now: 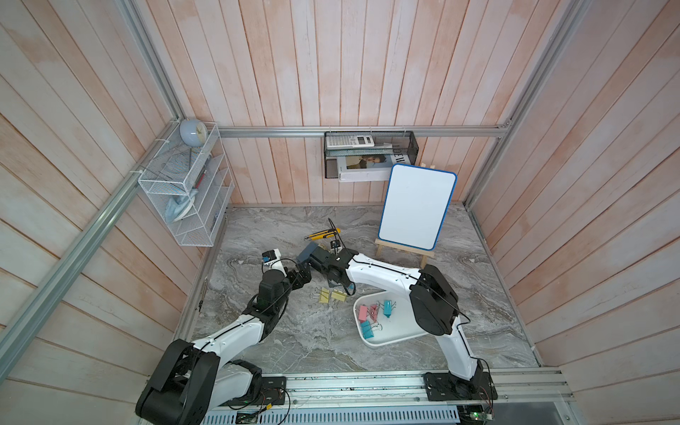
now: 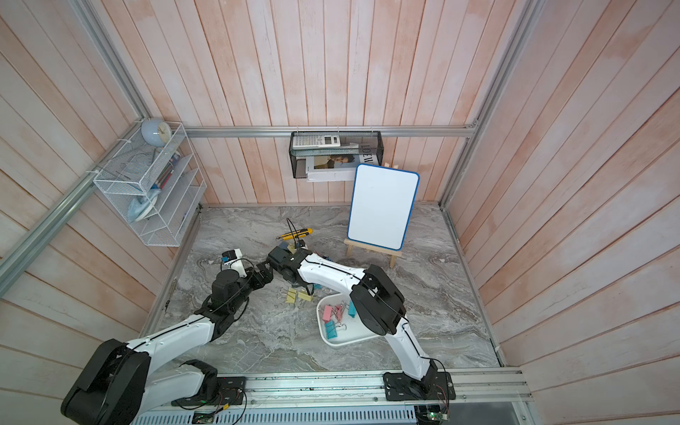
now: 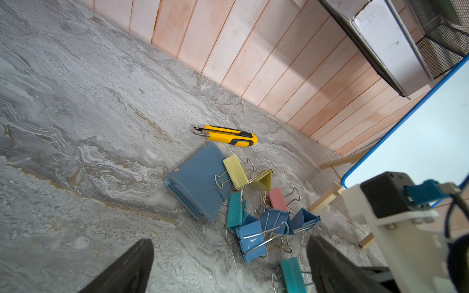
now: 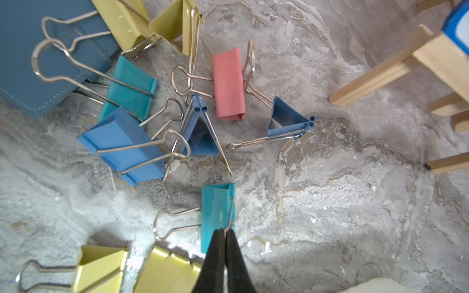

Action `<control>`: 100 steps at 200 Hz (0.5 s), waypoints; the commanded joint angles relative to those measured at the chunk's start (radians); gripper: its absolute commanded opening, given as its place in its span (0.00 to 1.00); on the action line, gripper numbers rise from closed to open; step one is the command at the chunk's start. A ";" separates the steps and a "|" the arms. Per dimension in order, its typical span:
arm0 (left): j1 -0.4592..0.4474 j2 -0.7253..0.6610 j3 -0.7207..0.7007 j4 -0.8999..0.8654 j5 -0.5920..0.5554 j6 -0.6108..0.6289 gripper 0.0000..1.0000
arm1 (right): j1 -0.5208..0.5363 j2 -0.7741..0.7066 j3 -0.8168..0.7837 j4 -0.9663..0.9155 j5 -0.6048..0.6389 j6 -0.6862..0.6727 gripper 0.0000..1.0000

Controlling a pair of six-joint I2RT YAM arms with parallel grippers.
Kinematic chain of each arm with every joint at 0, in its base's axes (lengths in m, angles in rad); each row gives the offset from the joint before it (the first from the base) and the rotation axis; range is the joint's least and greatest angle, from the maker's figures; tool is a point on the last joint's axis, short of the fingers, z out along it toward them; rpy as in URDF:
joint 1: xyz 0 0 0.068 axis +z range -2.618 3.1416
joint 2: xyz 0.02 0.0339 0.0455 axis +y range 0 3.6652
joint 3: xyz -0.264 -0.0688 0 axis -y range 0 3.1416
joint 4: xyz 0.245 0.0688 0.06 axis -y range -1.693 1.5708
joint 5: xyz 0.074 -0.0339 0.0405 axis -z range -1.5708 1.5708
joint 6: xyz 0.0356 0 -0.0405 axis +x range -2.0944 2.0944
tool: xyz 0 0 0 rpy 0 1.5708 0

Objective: Put the binder clips in the storage box
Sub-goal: Pick up the binder clip at the center of the board.

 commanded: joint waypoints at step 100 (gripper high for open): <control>0.005 0.019 -0.008 0.041 0.036 -0.011 1.00 | 0.027 -0.717 -0.586 0.470 -0.049 0.052 0.00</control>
